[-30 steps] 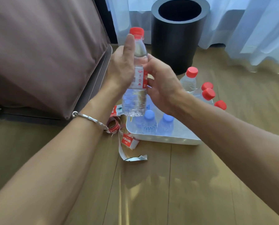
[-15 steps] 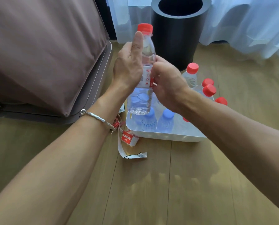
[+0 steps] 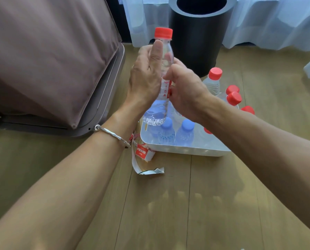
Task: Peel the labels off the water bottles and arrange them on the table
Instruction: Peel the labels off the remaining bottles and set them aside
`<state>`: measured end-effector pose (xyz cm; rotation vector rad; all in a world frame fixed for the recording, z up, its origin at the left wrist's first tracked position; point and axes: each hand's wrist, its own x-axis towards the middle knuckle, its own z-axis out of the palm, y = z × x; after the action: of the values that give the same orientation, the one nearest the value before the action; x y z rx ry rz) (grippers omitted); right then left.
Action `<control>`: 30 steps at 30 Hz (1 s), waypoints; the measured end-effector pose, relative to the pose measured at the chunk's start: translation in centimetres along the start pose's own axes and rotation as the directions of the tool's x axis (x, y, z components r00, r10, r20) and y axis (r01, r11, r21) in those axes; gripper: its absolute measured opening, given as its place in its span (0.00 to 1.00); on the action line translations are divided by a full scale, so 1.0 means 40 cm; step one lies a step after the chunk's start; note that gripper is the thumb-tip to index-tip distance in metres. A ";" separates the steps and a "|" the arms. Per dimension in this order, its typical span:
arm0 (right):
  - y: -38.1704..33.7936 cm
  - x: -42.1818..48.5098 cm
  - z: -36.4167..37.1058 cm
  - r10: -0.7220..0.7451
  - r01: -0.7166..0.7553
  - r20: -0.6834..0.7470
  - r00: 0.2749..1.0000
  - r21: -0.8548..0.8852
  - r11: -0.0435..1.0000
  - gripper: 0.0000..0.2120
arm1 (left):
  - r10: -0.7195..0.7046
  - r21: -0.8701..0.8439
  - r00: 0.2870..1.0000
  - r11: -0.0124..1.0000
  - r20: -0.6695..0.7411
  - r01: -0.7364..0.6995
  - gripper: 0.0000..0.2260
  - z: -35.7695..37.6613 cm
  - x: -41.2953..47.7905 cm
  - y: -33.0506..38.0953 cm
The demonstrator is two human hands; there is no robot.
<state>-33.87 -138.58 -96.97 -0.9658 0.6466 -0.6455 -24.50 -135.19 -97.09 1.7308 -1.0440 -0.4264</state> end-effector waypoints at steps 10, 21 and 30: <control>-0.005 -0.009 0.014 0.052 -0.034 -0.069 0.996 0.240 0.970 0.27 | 0.101 0.033 0.994 0.994 -0.036 -0.100 0.17 0.028 -0.025 0.014; 0.067 -0.049 0.045 -0.050 0.081 -0.196 0.979 0.156 0.984 0.32 | -0.056 0.071 0.992 0.996 0.115 0.048 0.20 -0.005 -0.003 0.025; 0.024 -0.040 0.031 -0.011 0.011 0.012 1.000 0.003 1.000 0.21 | -0.111 -0.029 0.990 0.993 0.082 0.114 0.31 -0.032 0.020 0.017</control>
<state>-33.79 -136.33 -96.96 -0.9709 0.6304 -0.6500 -23.47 -135.18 -95.80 1.7601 -0.9934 -0.5867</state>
